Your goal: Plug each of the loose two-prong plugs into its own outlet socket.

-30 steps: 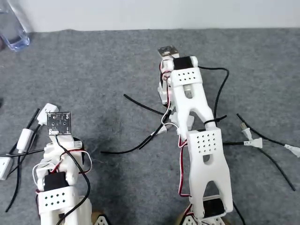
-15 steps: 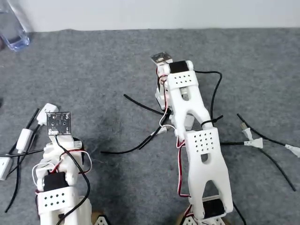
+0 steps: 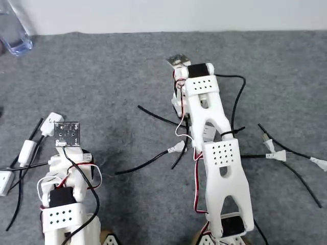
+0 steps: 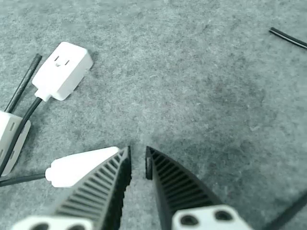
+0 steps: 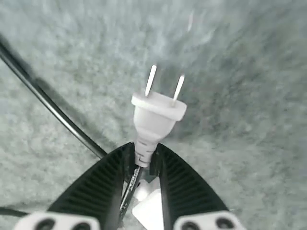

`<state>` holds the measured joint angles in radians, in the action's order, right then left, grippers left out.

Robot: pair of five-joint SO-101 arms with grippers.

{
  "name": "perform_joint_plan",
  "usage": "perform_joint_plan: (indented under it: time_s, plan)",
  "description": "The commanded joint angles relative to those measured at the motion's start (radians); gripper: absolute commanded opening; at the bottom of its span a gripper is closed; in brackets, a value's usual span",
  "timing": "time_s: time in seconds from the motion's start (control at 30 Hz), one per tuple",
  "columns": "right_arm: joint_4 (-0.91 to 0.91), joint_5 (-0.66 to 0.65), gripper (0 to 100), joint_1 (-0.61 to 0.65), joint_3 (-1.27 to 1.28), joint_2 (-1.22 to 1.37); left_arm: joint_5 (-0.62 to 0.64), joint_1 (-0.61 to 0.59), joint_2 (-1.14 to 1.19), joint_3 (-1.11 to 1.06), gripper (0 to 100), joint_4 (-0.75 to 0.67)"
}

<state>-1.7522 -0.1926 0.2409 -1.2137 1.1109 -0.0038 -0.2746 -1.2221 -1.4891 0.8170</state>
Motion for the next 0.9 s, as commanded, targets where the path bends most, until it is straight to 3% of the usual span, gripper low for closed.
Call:
perform_joint_plan:
  time_s: [0.0, 0.17, 0.47, 0.67, 0.87]
  plan:
    - [-0.045, -0.014, 0.8, -0.015, -0.081, -0.071, 0.002, 0.009, -0.011, 0.005, 6, 0.006]
    - [-0.047, -0.014, 0.8, -0.022, -0.021, -0.254, 0.002, 0.012, -0.011, 0.005, 6, 0.006]
    - [-0.047, -0.117, 0.8, -0.136, 0.39, -0.731, 0.0, 0.012, -0.011, 0.005, 6, 0.006]
    - [-0.047, -0.293, 0.8, -0.337, 0.617, -0.987, 0.0, 0.012, -0.011, -0.005, 6, -0.015]
    - [-0.042, -0.535, 0.8, -0.656, 0.723, -1.078, 0.0, 0.008, -0.012, -0.007, 6, -0.015]
